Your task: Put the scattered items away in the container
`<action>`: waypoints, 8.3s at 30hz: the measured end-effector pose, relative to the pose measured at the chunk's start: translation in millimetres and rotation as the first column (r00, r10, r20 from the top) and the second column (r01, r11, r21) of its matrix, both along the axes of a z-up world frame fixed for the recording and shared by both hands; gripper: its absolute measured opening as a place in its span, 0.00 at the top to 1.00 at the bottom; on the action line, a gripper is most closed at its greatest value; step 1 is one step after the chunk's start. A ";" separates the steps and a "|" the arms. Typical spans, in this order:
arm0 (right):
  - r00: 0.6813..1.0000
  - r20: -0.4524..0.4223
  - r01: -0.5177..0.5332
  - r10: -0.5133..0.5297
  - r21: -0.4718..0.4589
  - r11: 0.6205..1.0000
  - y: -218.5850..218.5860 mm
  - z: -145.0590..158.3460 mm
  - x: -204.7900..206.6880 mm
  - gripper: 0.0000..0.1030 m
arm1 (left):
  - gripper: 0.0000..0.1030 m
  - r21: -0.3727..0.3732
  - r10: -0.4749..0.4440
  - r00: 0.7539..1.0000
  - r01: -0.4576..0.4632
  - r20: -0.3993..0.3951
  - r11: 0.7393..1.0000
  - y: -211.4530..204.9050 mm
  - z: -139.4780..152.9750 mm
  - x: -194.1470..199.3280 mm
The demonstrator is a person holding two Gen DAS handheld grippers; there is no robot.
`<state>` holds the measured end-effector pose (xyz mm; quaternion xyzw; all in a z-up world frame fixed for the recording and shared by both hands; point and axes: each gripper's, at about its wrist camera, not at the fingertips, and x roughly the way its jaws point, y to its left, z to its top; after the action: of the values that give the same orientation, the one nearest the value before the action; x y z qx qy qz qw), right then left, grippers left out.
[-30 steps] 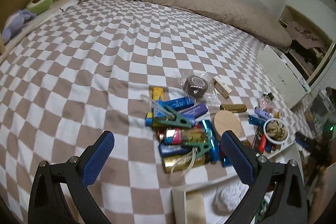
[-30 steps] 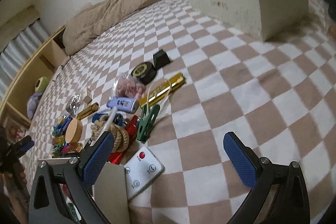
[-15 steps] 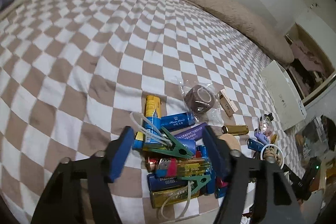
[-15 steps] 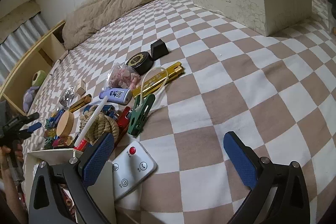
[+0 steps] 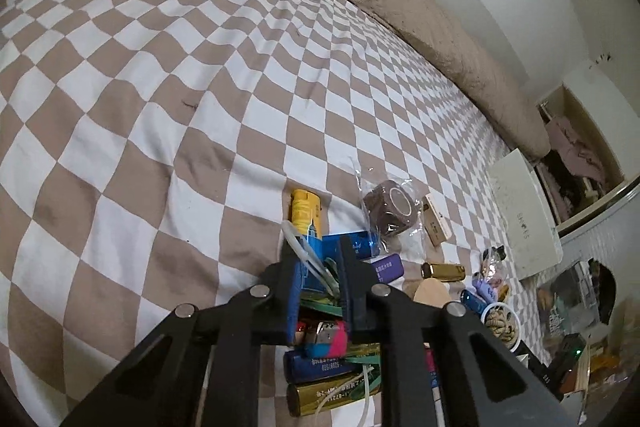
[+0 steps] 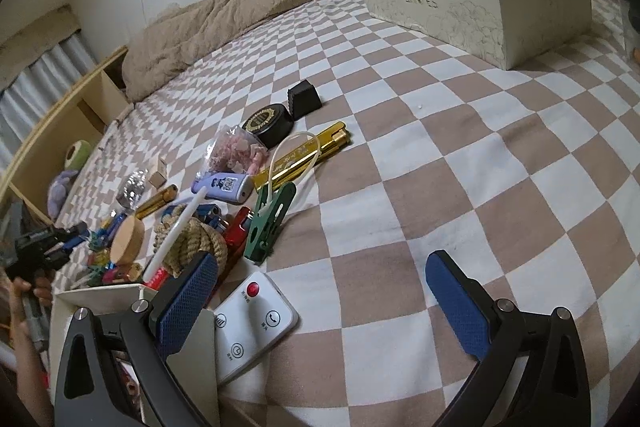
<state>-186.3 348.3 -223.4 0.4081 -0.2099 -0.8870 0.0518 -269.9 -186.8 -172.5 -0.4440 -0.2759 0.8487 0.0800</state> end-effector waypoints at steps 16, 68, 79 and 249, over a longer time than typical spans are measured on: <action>1.000 0.019 0.019 -0.016 -0.177 0.984 16.9 7.0 -9.5 0.15 | 0.96 0.011 -0.023 0.993 0.025 -0.112 1.000 10.3 25.0 20.9; 0.940 -0.336 -0.148 0.055 -0.257 0.955 -7.1 94.7 32.8 0.89 | 0.96 -0.074 -0.005 0.908 -0.029 -0.419 0.997 13.9 106.7 96.9; 0.903 -0.283 -0.332 0.324 0.023 0.943 -65.8 98.5 45.4 0.89 | 0.96 -0.117 -0.164 0.829 0.120 -0.534 0.986 47.5 128.2 119.4; 0.924 -0.277 -0.149 0.265 0.378 0.914 -114.1 165.5 195.7 0.00 | 0.00 -0.464 -0.165 0.926 -0.013 -0.341 0.886 124.2 143.0 288.3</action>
<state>9.4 234.2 -58.0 0.2806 0.0073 -0.9538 0.1068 18.4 -62.5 -29.5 -0.2926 -0.0300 0.9540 0.0576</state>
